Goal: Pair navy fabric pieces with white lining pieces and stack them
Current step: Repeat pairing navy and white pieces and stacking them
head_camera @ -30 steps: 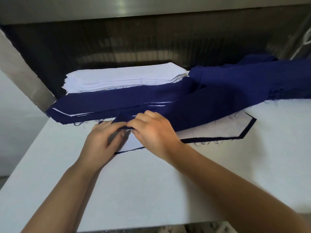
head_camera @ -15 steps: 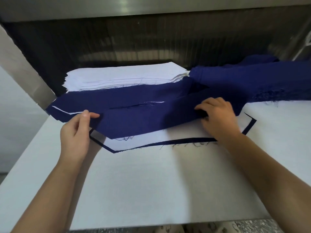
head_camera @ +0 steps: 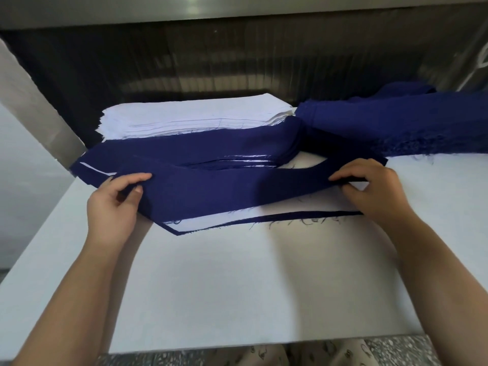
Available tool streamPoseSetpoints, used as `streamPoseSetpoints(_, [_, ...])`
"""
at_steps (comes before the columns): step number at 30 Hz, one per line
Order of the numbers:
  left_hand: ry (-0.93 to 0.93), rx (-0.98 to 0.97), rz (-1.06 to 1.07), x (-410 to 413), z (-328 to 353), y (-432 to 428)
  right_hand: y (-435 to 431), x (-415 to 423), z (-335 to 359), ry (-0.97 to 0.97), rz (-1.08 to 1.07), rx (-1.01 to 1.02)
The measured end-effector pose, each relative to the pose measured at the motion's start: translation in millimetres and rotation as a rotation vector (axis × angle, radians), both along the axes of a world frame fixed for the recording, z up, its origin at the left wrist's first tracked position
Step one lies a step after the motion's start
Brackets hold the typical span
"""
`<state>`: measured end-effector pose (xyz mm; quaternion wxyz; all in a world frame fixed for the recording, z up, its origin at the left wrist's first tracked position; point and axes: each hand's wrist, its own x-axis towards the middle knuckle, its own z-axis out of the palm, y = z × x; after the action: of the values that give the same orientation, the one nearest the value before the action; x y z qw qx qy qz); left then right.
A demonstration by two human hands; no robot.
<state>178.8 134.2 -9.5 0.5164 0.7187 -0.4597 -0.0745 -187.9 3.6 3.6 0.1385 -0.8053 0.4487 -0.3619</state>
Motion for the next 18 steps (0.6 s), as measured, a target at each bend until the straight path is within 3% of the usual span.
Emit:
streamPoseSetpoints(3, [0.010, 0.009, -0.033, 1.2, -1.1, 0.2, -1.8, -1.8, -3.2, 0.032, -0.056, -0.026])
streamPoseSetpoints(10, [0.013, 0.043, -0.071, 3.2, -3.5, -0.7, -15.4, -15.3, -14.7, 0.122, -0.501, 0.124])
streamPoseSetpoints(18, [0.049, 0.040, -0.067, 3.7, -3.1, -0.6, -10.3, -11.7, -7.3, -0.113, -0.318, 0.143])
